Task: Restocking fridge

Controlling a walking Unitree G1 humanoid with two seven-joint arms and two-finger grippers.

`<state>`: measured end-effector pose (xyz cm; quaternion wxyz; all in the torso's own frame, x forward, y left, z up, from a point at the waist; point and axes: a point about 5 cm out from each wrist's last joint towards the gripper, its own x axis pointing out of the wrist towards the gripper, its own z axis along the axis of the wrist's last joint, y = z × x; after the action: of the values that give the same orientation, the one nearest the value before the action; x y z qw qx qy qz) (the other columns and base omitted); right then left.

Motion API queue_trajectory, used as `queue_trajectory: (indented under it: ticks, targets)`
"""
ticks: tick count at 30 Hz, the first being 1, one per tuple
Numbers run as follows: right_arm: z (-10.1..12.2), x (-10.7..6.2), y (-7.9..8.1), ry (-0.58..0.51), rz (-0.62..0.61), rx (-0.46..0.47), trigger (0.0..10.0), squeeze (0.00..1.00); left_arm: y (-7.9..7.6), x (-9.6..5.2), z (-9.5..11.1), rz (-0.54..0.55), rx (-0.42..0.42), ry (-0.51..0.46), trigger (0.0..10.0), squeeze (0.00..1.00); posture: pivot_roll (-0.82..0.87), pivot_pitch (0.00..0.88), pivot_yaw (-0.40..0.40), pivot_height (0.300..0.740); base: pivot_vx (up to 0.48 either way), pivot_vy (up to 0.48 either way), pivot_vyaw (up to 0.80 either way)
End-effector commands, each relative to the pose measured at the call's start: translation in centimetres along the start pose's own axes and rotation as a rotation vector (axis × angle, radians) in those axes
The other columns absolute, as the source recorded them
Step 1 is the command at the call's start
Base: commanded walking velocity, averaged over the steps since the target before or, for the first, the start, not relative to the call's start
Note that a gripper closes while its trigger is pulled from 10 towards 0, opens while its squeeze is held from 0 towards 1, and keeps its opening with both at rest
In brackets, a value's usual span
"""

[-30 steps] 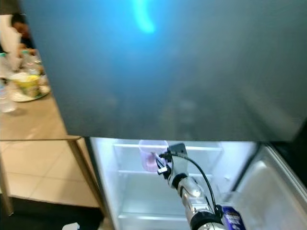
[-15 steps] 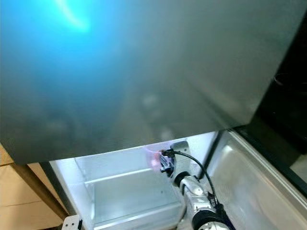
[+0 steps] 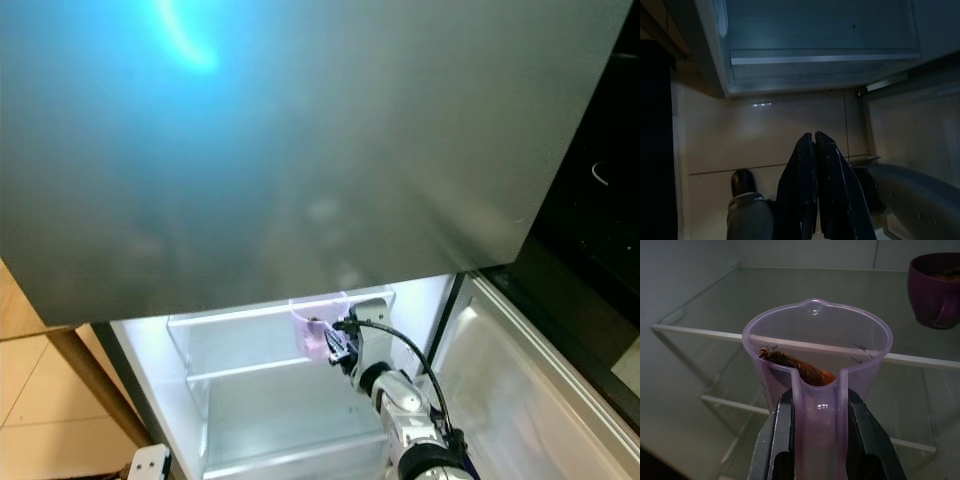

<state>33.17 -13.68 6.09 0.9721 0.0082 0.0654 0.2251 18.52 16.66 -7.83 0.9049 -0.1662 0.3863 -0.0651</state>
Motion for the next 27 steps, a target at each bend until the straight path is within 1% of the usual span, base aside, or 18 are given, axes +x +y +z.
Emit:
queue_trajectory:
  ticks: [1, 2, 4, 6, 8, 9, 10, 11, 12, 13, 14, 15, 16, 19, 20, 21, 23, 27]
  targets:
    - [1.1, 0.4, 0.4, -0.058, 0.044, -0.004, 10.0, 0.0, -0.3, 0.3, 1.2, -0.009, 0.028, -0.056, 10.0, 0.0, -0.09, 0.0, 0.016, 0.74, 0.0, 0.0, 0.0]
    - [1.2, 0.4, 0.5, -0.063, 0.06, -0.002, 10.0, 0.0, -0.3, 0.4, 1.6, -0.013, 0.037, -0.072, 10.0, 0.0, -0.09, 0.0, 0.016, 0.74, 0.0, 0.0, 0.0]
    - [1.5, 0.4, 0.6, -0.082, 0.111, 0.013, 10.0, 0.0, -0.5, 0.5, 2.9, -0.033, 0.056, -0.144, 10.0, 0.0, -0.09, 0.0, 0.015, 0.74, 0.0, 0.0, 0.0]
    - [1.5, 0.4, 0.6, -0.082, 0.111, 0.013, 10.0, 0.0, -0.5, 0.5, 2.9, -0.033, 0.056, -0.144, 10.0, 0.0, -0.09, 0.0, 0.015, 0.74, 0.0, 0.0, 0.0]
    - [1.9, 0.4, 0.5, -0.092, 0.142, 0.013, 10.0, 0.0, -0.8, 0.6, 4.0, -0.053, 0.124, -0.206, 10.0, 0.0, -0.09, 0.0, 0.014, 0.74, 0.0, 0.0, 0.0]
    - [2.1, 0.4, 0.3, -0.096, 0.145, 0.013, 10.0, 0.0, -1.0, 0.6, 4.5, -0.045, 0.197, -0.224, 10.0, 0.0, -0.09, 0.0, 0.011, 0.74, 0.0, 0.0, 0.0]
    - [2.1, 0.4, 0.3, -0.096, 0.145, 0.013, 10.0, 0.0, -1.0, 0.6, 4.5, -0.045, 0.197, -0.224, 10.0, 0.0, -0.09, 0.0, 0.011, 0.74, 0.0, 0.0, 0.0]
    - [2.6, 0.3, -0.5, -0.097, 0.123, 0.017, 10.0, 0.0, -2.1, 0.8, 5.2, -0.081, 0.354, -0.254, 10.0, 0.0, -0.09, 0.0, 0.011, 0.74, 0.0, 0.0, 0.0]
    - [2.6, 0.3, -0.5, -0.097, 0.123, 0.017, 10.0, 0.0, -2.1, 0.8, 5.2, -0.081, 0.354, -0.254, 10.0, 0.0, -0.09, 0.0, 0.011, 0.74, 0.0, 0.0, 0.0]
    - [2.7, 0.3, -0.9, -0.101, 0.117, 0.026, 10.0, 0.0, -2.6, 0.9, 5.4, -0.099, 0.405, -0.263, 10.0, 0.0, -0.09, 0.0, 0.011, 0.74, 0.0, 0.0, 0.0]
    - [3.0, 0.2, -1.4, -0.11, 0.11, 0.032, 10.0, 0.0, -3.3, 1.0, 5.5, -0.138, 0.424, -0.285, 10.0, 0.0, -0.09, 0.0, 0.014, 0.74, 0.0, 0.0, 0.0]
    - [3.0, 0.2, -1.4, -0.11, 0.11, 0.032, 10.0, 0.0, -3.3, 1.0, 5.5, -0.138, 0.424, -0.285, 10.0, 0.0, -0.09, 0.0, 0.014, 0.74, 0.0, 0.0, 0.0]
    - [3.3, 0.0, -1.9, -0.115, 0.111, 0.038, 10.0, 0.0, -3.8, 1.1, 6.0, -0.158, 0.43, -0.313, 10.0, 0.0, -0.09, 0.0, 0.014, 0.74, 0.0, 0.0, 0.0]
    - [3.3, -0.2, -2.1, -0.108, 0.113, 0.042, 10.0, 0.0, -4.1, 1.1, 6.3, -0.166, 0.43, -0.334, 10.0, 0.0, -0.09, 0.0, 0.014, 0.74, 0.0, 0.0, 0.0]
    - [3.3, -0.3, -2.2, -0.093, 0.124, 0.014, 10.0, 0.0, -4.2, 1.1, 6.7, -0.17, 0.424, -0.351, 10.0, 0.0, -0.09, 0.0, 0.015, 0.74, 0.0, 0.0, 0.0]
    - [3.3, -0.3, -2.2, -0.093, 0.124, 0.014, 10.0, 0.0, -4.2, 1.1, 6.7, -0.17, 0.424, -0.351, 10.0, 0.0, -0.09, 0.0, 0.015, 0.74, 0.0, 0.0, 0.0]
    - [3.3, -0.3, -2.3, -0.084, 0.13, 0.008, 10.0, 0.0, -4.4, 1.2, 7.4, -0.17, 0.417, -0.387, 10.0, 0.0, -0.09, 0.0, 0.014, 0.725, 0.0, 0.0, 0.0]
    - [3.3, -0.4, -2.5, -0.081, 0.125, 0.012, 10.0, 0.0, -4.5, 1.2, 8.1, -0.164, 0.413, -0.42, 10.0, 0.0, -0.09, 0.0, 0.014, 0.705, 0.0, 0.0, 0.0]
